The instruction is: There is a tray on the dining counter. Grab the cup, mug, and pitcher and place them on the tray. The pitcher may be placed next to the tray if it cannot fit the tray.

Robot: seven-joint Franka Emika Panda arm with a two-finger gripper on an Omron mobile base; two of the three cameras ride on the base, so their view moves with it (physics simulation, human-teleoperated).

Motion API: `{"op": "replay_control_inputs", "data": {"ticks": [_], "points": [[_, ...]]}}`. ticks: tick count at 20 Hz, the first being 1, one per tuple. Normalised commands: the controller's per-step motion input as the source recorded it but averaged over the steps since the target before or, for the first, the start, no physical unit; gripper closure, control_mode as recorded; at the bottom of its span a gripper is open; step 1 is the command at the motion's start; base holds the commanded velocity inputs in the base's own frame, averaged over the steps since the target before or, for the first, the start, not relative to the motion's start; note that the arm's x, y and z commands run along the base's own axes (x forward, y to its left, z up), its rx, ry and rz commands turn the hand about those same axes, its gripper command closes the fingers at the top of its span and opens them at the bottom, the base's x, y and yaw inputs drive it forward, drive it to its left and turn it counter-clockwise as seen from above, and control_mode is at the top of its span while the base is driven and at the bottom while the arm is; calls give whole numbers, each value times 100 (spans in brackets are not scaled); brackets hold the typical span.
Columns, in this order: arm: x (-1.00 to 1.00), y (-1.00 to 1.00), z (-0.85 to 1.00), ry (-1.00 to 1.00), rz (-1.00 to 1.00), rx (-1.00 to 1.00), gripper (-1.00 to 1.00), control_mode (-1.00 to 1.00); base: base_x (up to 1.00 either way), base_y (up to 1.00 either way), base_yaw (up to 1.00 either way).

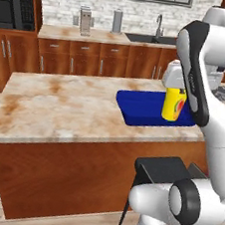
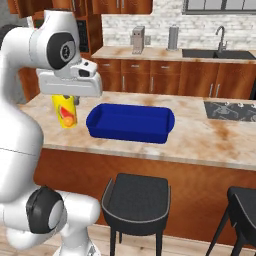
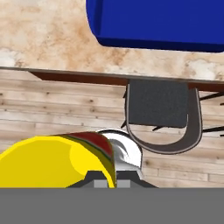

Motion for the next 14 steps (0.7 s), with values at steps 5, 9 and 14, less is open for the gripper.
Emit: {"op": "replay_control_inputs", "data": {"ticks": [5,9,14], "points": [[86,0,9,0,-2,0,100,-100,0,0,0],[75,0,-1,0,-14,0,100,-100,0,0,0],[51,5,-7,0,-23,0,100,-100,0,0,0]]}}
